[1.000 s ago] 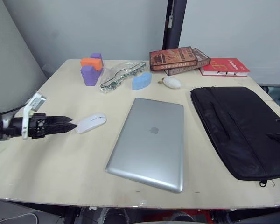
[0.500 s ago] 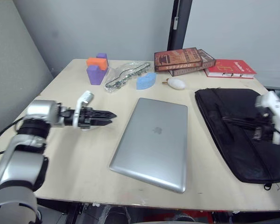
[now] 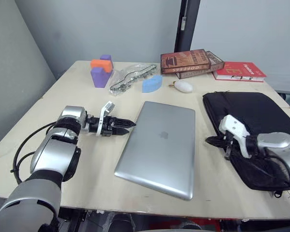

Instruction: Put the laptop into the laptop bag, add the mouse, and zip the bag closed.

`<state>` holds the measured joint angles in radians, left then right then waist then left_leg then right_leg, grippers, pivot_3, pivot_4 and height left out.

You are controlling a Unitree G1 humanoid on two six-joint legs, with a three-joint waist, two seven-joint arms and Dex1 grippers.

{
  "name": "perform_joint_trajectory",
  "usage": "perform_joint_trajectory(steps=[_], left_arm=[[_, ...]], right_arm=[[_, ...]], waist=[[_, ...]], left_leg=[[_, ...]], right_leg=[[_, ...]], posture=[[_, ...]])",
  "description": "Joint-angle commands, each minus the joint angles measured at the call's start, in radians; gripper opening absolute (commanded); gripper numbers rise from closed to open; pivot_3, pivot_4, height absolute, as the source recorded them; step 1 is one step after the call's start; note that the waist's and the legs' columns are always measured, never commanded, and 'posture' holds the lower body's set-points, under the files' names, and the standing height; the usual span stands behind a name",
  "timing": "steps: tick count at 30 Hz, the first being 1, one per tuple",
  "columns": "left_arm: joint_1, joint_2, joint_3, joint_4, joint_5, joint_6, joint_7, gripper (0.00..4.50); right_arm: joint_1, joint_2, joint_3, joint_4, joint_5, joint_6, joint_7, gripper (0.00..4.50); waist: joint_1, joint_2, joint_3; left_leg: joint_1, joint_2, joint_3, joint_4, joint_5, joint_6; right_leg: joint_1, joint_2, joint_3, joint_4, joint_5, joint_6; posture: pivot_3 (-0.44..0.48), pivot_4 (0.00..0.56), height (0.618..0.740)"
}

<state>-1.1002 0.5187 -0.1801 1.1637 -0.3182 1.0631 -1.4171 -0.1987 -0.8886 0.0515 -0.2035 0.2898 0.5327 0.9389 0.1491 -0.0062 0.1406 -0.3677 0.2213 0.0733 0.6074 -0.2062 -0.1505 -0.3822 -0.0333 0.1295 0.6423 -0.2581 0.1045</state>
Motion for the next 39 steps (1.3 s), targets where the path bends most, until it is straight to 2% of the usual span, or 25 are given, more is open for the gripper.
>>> perform_joint_trajectory(steps=[1, 7, 12, 15, 19, 27, 30, 39], left_arm=[[-0.011, -0.018, 0.021, 0.054, 0.047, -0.039, 0.029, 4.50], [-0.016, -0.067, 0.028, 0.087, 0.106, -0.075, 0.025, 4.50], [0.003, -0.111, -0.014, 0.073, 0.159, -0.066, -0.069, 4.50], [0.019, -0.123, -0.039, 0.057, 0.179, -0.041, -0.136, 4.50], [0.015, -0.122, -0.003, 0.036, 0.146, 0.028, -0.195, 4.50], [0.027, -0.072, 0.021, -0.009, 0.128, 0.061, -0.197, 4.50], [0.032, -0.060, 0.015, -0.035, 0.102, 0.077, -0.197, 3.73], [0.022, -0.026, -0.030, -0.124, 0.025, 0.144, -0.197, 0.52]], right_arm=[[-0.039, 0.017, 0.050, 0.020, -0.068, -0.018, -0.025, 0.03], [-0.072, 0.086, 0.126, 0.030, -0.109, -0.010, -0.033, 0.03], [-0.103, 0.157, 0.164, 0.034, -0.127, 0.003, -0.041, 0.03], [-0.126, 0.187, 0.167, 0.051, -0.142, 0.007, -0.046, 0.03], [-0.138, 0.198, 0.160, 0.067, -0.150, 0.005, -0.042, 0.03], [-0.122, 0.181, 0.134, 0.093, -0.157, -0.011, -0.023, 0.03], [-0.126, 0.181, 0.131, 0.105, -0.159, -0.017, -0.022, 0.00], [-0.140, 0.185, 0.118, 0.127, -0.158, -0.032, -0.021, 0.00]], waist=[[0.000, 0.000, 0.000], [0.000, 0.000, 0.000], [-0.010, 0.000, -0.001], [-0.025, 0.001, -0.003], [-0.038, 0.001, -0.006], [-0.048, 0.001, -0.005], [-0.052, 0.001, -0.005], [-0.051, 0.001, -0.003]], left_leg=[[0.000, 0.000, 0.000, 0.000, 0.000, 0.000], [0.001, -0.004, -0.002, 0.000, 0.000, 0.000], [0.005, -0.007, -0.004, 0.000, -0.002, -0.003], [0.015, -0.008, -0.003, -0.007, -0.002, -0.004], [0.017, -0.008, -0.003, -0.014, -0.001, -0.004], [0.015, -0.008, -0.004, -0.018, 0.001, -0.001], [0.015, -0.008, -0.004, -0.020, 0.001, -0.001], [0.014, -0.008, -0.005, -0.023, 0.001, -0.002]], right_leg=[[0.000, 0.000, 0.000, 0.000, 0.000, 0.000], [0.003, -0.004, -0.002, 0.001, 0.000, 0.001], [0.009, -0.008, -0.004, -0.003, 0.002, 0.003], [0.018, -0.009, -0.004, -0.008, 0.002, 0.002], [0.020, -0.009, -0.006, -0.015, 0.003, 0.002], [0.020, -0.009, -0.008, -0.021, 0.003, 0.002], [0.020, -0.009, -0.009, -0.022, 0.003, 0.001], [0.020, -0.010, -0.011, -0.025, 0.003, 0.001]], posture=[[0.000, 0.150, 0.740], [0.000, 0.150, 0.740], [0.000, 0.150, 0.740], [0.000, 0.150, 0.740], [0.000, 0.150, 0.740], [0.000, 0.150, 0.740], [0.000, 0.150, 0.740], [0.000, 0.150, 0.740]])
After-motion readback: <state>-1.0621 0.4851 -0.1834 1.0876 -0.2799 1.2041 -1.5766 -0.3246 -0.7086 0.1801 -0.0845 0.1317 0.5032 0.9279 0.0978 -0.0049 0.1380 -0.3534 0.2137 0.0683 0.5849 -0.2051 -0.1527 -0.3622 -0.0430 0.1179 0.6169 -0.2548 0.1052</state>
